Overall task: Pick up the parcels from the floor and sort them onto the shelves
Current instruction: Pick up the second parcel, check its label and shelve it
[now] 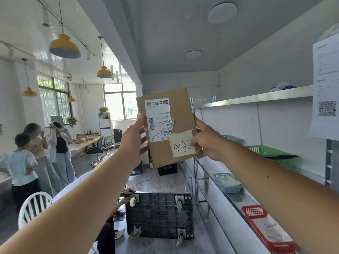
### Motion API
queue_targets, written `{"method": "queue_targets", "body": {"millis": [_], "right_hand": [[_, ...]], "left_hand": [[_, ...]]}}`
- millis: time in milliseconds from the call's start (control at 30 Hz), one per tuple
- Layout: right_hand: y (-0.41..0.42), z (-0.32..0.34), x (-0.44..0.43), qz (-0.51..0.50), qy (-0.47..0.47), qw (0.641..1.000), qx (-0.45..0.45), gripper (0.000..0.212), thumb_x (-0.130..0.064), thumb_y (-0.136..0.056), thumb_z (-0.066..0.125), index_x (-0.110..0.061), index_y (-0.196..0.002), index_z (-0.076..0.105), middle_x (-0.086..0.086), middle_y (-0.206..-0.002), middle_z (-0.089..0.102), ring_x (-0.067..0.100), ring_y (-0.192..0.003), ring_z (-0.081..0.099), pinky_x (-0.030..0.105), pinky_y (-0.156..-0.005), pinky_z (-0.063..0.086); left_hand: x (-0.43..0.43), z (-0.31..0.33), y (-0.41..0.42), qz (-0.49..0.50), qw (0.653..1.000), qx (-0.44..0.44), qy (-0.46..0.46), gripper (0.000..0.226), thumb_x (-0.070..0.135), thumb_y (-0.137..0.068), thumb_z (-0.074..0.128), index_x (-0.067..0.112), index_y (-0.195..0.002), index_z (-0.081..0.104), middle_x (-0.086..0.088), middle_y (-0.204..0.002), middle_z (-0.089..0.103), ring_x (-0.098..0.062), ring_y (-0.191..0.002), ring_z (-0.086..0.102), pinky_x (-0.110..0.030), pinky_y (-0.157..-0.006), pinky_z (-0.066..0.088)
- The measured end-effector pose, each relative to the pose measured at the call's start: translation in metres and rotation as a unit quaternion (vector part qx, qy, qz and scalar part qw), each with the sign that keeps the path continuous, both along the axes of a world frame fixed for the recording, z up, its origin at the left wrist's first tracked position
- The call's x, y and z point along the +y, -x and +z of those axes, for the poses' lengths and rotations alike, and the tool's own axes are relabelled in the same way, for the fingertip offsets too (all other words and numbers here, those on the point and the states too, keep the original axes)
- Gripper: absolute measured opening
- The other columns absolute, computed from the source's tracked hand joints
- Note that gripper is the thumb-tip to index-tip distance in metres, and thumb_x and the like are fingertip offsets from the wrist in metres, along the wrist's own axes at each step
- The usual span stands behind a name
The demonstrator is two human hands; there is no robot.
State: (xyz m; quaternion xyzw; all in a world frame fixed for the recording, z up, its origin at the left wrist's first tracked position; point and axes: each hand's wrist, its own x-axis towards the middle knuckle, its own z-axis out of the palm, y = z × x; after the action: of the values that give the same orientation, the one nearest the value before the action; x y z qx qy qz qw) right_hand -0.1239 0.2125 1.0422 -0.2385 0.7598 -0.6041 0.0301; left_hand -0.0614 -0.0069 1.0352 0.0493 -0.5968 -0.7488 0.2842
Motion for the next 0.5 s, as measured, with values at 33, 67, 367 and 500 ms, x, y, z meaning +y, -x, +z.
{"method": "queue_targets", "body": {"millis": [33,67,367,500], "right_hand": [[0.001,0.0,0.001,0.006,-0.005,1.0,0.003,0.109,0.022,-0.095,0.05,-0.06,-0.163,0.026,-0.002,-0.106,0.068,0.024,-0.092,0.066,0.034,-0.06,0.052],[0.0,0.0,0.001,0.012,-0.008,1.0,0.007,0.111,0.022,-0.094,0.051,-0.062,-0.163,0.023,0.0,-0.112,0.069,0.025,-0.096,0.068,0.034,-0.06,0.054],[0.016,-0.003,0.003,-0.031,0.055,0.991,0.119,0.099,0.025,-0.082,0.062,-0.037,-0.158,0.052,0.005,-0.129,0.07,0.021,-0.105,0.071,0.027,-0.065,0.059],[0.022,-0.005,0.006,-0.053,0.119,0.983,0.13,0.076,0.022,-0.082,0.071,-0.02,-0.145,0.067,-0.003,-0.097,0.069,0.008,-0.085,0.067,0.011,-0.056,0.054]], "left_hand": [[-0.001,0.0,0.001,-0.005,1.0,-0.004,0.005,0.058,0.067,-0.089,0.07,0.03,-0.133,0.07,-0.003,-0.131,0.076,-0.03,-0.121,0.073,-0.057,-0.104,0.059],[-0.001,-0.001,0.003,-0.008,1.0,-0.01,0.01,0.066,0.07,-0.086,0.07,0.032,-0.14,0.064,-0.005,-0.134,0.073,-0.031,-0.121,0.073,-0.058,-0.102,0.06],[-0.008,0.008,0.005,-0.035,0.998,-0.037,-0.043,0.1,0.101,-0.073,0.039,0.029,-0.139,0.062,-0.018,-0.132,0.07,-0.047,-0.118,0.069,-0.074,-0.108,0.046],[-0.019,0.01,-0.001,-0.118,0.971,-0.001,-0.209,0.107,0.105,-0.067,0.038,0.032,-0.142,0.059,-0.02,-0.133,0.062,-0.057,-0.127,0.058,-0.091,-0.104,0.031]]}}
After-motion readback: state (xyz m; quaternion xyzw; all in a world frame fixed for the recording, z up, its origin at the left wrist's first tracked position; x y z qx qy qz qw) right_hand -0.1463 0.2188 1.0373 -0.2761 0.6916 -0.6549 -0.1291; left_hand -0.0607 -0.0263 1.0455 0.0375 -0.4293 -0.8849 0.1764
